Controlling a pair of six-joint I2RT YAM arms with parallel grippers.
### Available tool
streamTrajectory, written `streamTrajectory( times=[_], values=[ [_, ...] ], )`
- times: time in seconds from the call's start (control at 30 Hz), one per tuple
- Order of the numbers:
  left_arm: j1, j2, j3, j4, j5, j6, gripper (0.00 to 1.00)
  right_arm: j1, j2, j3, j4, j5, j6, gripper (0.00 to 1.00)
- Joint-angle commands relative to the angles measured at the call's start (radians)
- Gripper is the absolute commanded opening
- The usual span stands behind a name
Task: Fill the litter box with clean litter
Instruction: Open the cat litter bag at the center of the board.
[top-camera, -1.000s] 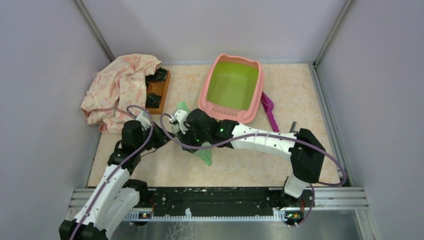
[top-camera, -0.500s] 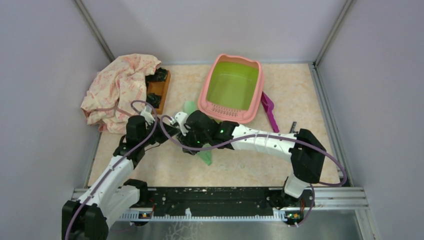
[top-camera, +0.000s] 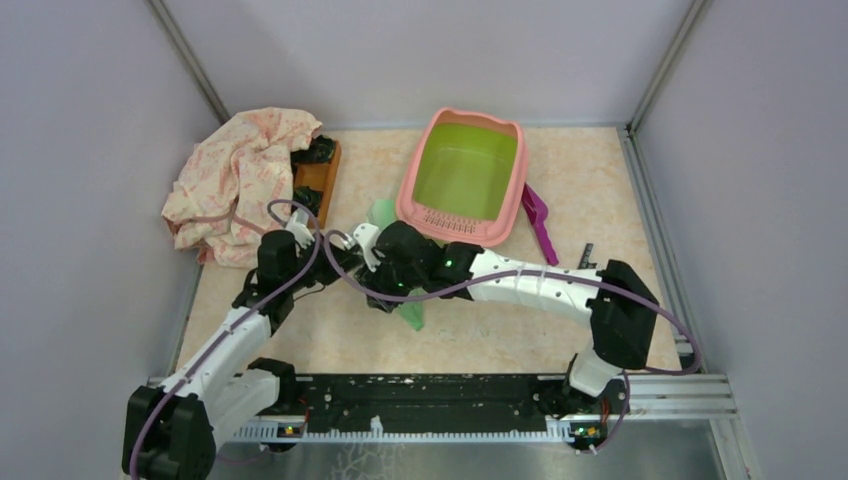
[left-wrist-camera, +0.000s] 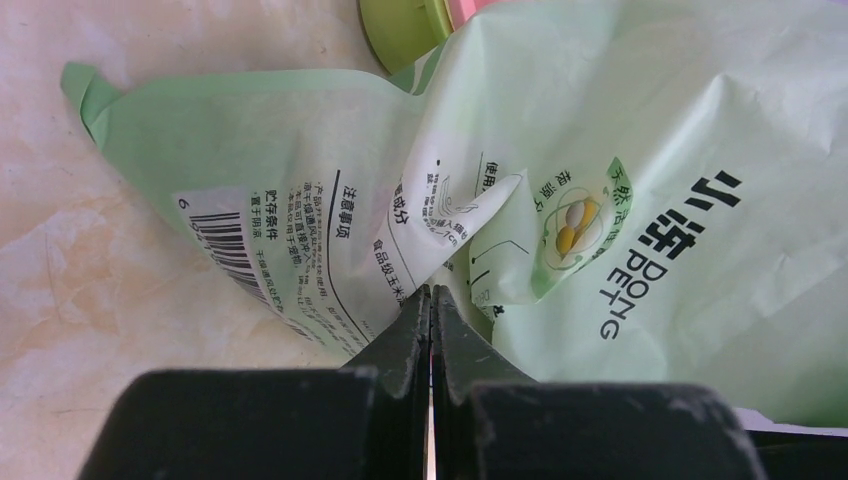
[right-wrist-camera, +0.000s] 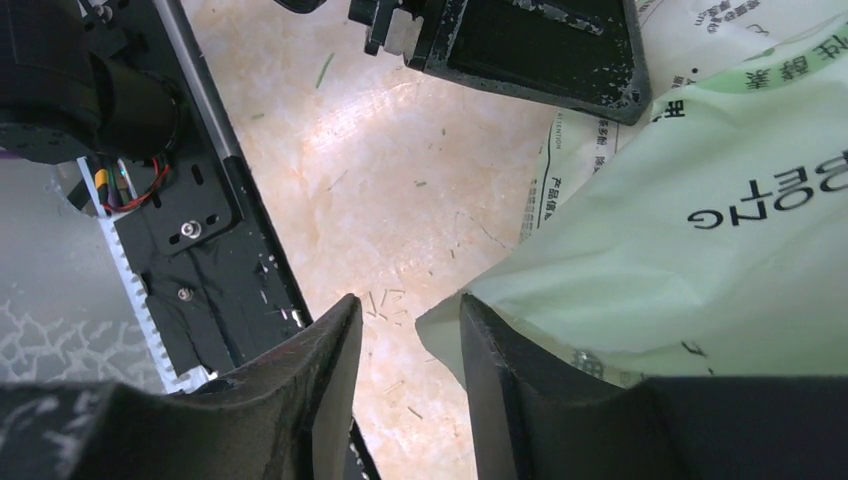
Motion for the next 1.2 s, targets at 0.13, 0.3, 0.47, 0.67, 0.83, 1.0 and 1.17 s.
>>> streamTrajectory(
  times=[0.13, 0.3, 0.47, 0.67, 0.83, 1.0, 1.17],
  values=[
    [-0.008, -0.014, -0.093, -0.044, -0.064, 0.035, 0.0, -0.049, -0.201, -0.003, -0.071, 0.104, 0.027, 0.54],
    [-0.008, -0.032, -0.141, -0.046, -0.061, 0.033, 0.0, -0.124, -0.308, -0.029, -0.098, 0.204, 0.033, 0.6],
    [-0.008, -0.051, -0.167, -0.047, -0.059, 0.029, 0.0, -0.194, -0.337, -0.081, -0.115, 0.215, 0.037, 0.61],
    [-0.008, -0.097, -0.206, -0.093, -0.057, 0.028, 0.0, -0.196, -0.314, -0.09, -0.1, 0.162, 0.014, 0.61],
    [-0.008, -0.131, -0.21, -0.125, -0.058, 0.028, 0.0, -0.152, -0.299, -0.043, -0.108, 0.159, -0.102, 0.56],
    [-0.008, -0.152, -0.21, -0.142, -0.058, 0.029, 0.0, -0.018, -0.272, 0.026, -0.129, 0.324, -0.26, 0.53],
    [-0.008, -0.175, -0.215, -0.157, -0.057, 0.029, 0.0, 0.058, -0.264, 0.058, -0.097, 0.381, -0.324, 0.45]
  ],
)
